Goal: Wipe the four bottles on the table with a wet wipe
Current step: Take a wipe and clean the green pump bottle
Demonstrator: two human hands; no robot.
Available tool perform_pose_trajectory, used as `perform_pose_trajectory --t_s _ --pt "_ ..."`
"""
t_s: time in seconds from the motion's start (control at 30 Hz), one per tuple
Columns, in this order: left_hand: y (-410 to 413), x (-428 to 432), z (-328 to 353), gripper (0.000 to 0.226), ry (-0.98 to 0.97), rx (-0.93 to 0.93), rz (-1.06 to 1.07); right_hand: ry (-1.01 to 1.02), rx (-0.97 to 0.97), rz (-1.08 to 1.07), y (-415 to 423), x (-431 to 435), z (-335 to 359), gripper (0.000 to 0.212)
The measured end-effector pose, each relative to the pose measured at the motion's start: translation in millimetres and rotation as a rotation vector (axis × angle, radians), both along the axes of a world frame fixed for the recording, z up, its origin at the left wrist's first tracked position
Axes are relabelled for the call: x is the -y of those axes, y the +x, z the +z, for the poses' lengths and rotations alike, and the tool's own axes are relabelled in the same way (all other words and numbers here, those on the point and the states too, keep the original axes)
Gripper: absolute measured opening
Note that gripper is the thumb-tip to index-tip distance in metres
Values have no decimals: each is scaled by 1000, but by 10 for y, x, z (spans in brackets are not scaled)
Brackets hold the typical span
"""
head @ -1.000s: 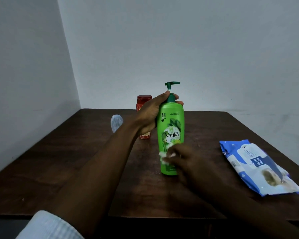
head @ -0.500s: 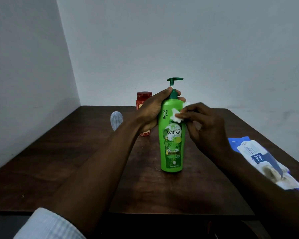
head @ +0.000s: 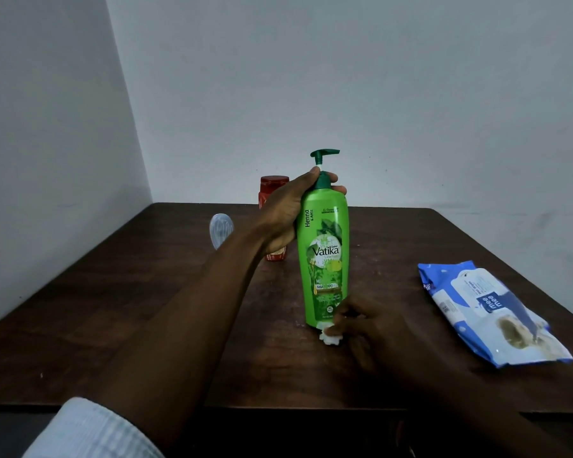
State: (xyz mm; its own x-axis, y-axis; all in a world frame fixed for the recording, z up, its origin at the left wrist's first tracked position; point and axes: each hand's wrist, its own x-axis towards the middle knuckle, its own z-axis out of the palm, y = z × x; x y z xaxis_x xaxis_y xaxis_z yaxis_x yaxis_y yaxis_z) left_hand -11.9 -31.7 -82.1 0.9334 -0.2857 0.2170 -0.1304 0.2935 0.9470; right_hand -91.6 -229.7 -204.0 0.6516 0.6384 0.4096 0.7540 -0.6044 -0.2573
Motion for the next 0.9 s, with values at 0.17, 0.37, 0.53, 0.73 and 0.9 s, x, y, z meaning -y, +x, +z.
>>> perform_pose_trajectory --t_s 0.17,0.37,0.53,0.73,0.9 --pt "-75 42 -69 43 60 65 61 421 16 -92 -13 -23 53 19" --pt "-402 33 -333 37 251 200 80 900 -264 -233 114 -32 233 15" --pt "-616 -177 -665 33 484 320 125 943 -405 -189 61 18 177 21" --pt "-776 -350 -1011 41 431 248 185 931 -508 -203 20 21 59 19" --pt "-824 -305 -1182 42 382 191 260 972 -541 -235 -21 -2 47 17"
